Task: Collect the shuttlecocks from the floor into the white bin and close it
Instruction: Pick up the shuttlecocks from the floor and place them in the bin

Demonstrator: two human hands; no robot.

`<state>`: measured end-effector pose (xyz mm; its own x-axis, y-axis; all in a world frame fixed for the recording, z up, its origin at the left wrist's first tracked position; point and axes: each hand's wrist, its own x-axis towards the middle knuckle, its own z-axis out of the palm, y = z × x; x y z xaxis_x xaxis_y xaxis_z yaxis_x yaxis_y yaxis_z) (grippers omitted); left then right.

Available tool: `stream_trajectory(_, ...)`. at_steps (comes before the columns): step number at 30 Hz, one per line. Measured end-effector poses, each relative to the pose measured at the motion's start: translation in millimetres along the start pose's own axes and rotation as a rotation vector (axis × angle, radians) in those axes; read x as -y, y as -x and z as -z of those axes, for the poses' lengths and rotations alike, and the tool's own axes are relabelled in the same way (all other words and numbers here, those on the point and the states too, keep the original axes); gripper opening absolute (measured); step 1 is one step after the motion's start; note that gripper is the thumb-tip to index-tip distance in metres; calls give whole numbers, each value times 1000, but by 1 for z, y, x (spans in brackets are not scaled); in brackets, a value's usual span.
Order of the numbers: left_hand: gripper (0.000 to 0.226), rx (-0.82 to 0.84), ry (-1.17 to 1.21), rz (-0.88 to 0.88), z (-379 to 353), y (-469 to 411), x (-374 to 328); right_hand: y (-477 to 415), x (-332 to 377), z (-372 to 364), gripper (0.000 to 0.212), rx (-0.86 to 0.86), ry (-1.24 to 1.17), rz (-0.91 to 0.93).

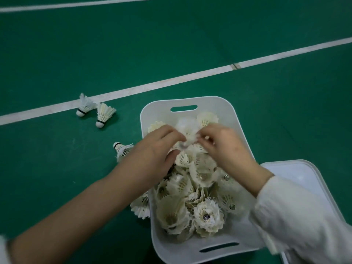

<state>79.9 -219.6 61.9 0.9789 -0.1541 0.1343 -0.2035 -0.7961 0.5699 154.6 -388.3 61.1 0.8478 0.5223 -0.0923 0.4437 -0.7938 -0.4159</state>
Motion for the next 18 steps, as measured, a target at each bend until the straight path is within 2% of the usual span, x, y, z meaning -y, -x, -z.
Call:
stream_trajectory(3, 24, 13, -85, 12, 17, -2, 6, -24, -12, -5, 25, -132, 53, -131)
stream_trajectory(9, 24, 196, -401, -17, 47, 6, 37, -58, -14, -51, 20, 17, 345, -178)
stream_trajectory(13, 23, 270, -463, -13, 60, 19, 59, -68, -8, -57, 22, 53, 372, -214)
stream_trajectory(18, 21, 244, -416, 103, 67, 36, 90, -53, 18, -32, 25, 76, 520, -130)
